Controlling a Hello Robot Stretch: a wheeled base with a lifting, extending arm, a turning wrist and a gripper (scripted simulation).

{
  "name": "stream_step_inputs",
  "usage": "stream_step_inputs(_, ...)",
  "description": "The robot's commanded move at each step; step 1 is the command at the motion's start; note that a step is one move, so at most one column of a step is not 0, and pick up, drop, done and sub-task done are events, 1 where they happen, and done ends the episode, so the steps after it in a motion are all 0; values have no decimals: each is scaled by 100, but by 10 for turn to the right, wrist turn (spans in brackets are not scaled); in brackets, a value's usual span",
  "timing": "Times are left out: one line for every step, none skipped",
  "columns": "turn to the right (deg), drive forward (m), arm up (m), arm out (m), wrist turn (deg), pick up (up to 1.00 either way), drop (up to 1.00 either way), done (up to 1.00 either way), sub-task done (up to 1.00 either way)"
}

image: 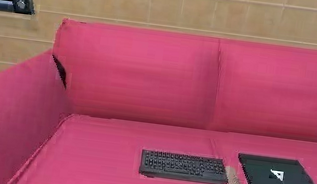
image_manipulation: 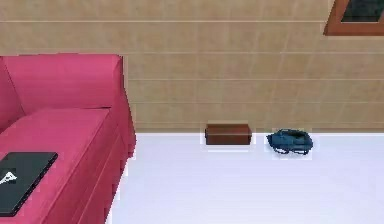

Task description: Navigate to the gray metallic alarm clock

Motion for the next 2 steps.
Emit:
stream_step_inputs(-450,0,0,0,0,0,0,0,0)
stream_step_inputs(-420,0,0,0,0,0,0,0,0)
